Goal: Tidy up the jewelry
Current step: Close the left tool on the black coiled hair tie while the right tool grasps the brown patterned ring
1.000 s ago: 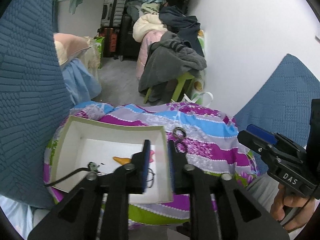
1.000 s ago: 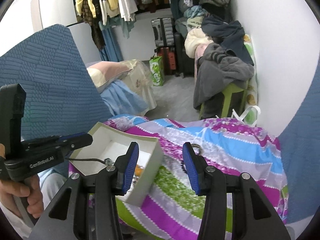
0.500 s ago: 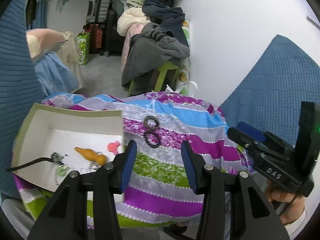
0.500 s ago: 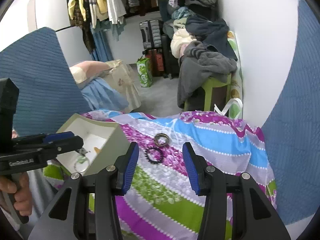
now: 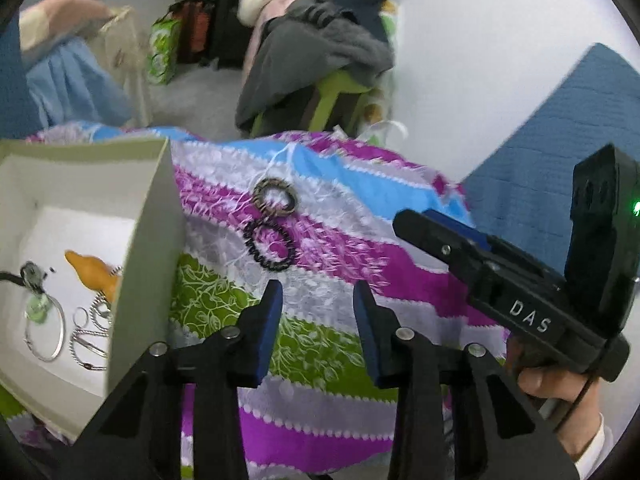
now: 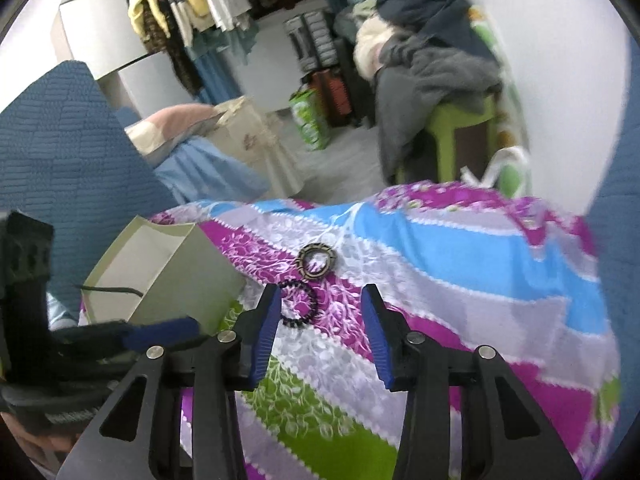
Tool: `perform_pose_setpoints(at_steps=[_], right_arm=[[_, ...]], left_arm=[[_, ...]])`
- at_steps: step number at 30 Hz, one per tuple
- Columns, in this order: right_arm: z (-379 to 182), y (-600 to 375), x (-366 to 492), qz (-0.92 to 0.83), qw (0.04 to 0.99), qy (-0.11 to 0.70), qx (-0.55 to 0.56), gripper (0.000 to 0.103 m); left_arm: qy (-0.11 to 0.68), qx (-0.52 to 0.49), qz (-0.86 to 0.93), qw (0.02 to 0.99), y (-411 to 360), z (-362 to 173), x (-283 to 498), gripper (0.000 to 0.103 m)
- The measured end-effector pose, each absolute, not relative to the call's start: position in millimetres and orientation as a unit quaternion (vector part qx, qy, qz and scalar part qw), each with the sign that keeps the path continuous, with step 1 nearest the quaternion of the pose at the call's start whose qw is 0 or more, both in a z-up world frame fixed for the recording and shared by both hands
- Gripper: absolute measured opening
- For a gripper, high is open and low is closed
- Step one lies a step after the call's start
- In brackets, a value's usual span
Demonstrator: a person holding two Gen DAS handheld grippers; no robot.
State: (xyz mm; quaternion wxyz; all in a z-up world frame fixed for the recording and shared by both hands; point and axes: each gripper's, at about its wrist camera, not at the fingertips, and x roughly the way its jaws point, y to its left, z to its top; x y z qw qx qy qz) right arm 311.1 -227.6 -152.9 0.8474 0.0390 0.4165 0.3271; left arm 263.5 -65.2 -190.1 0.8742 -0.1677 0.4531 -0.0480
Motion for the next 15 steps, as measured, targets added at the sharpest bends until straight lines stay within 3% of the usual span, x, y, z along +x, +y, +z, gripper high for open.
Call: perform_pose_setpoints(at_steps=[2,15], right_arm=[[-165,-220,328,0.342,0.832,0.434,0.047,0.032],[-224,-169,393,0.381,0.785,0.488,0.019,0.027]], left_arm=[[0.458,-0.165,-0.029,0.873,-67,-201,271,0.036],[0.467,-0.165,0.055,0.867,-60,-246,309,0.034]])
